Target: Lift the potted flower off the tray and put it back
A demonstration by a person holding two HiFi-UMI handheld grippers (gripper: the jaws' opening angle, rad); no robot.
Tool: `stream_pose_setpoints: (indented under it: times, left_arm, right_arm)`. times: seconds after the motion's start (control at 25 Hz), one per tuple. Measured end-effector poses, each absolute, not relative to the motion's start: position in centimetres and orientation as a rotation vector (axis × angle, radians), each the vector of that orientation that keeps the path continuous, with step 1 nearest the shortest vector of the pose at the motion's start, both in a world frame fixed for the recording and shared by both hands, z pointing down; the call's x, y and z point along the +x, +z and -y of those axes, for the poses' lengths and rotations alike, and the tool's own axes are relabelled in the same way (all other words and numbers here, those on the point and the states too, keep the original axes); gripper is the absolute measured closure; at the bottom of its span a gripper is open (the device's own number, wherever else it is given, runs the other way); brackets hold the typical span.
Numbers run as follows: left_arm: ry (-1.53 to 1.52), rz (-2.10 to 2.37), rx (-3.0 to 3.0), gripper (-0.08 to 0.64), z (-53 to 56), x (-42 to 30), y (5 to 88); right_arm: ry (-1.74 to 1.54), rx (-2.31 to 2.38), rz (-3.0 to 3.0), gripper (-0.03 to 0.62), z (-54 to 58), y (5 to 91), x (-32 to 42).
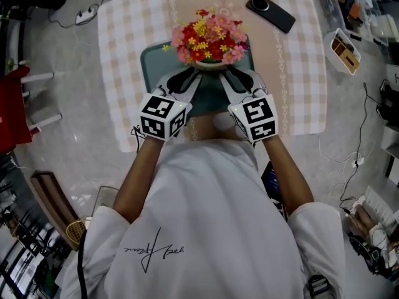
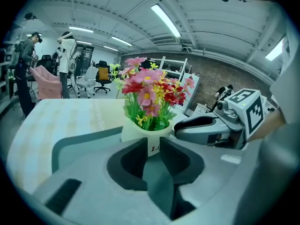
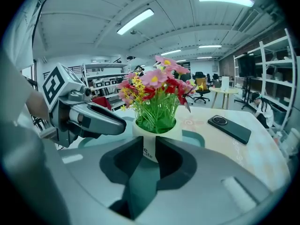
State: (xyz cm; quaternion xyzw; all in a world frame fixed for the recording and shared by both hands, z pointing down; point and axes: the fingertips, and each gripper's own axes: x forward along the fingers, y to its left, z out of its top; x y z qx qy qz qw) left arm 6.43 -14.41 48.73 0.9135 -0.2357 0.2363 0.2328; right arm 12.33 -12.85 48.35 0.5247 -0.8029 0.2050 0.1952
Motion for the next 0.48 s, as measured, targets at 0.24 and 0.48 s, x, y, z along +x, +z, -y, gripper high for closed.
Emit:
stream_pose_setpoints:
  times: [0.24, 0.48]
  left_arm:
    - [0.538, 0.667, 2.47, 0.514, 14.2, 5.9, 46.6]
    - [0.491, 0.677, 2.491, 0.545, 13.6, 5.2, 44.9]
  right_arm:
    - [0.575, 1.529, 2.245, 0.559, 12.3, 47.1, 12.2]
    - [0.555, 1.552, 2.251, 0.585, 11.4, 45.8, 11.7]
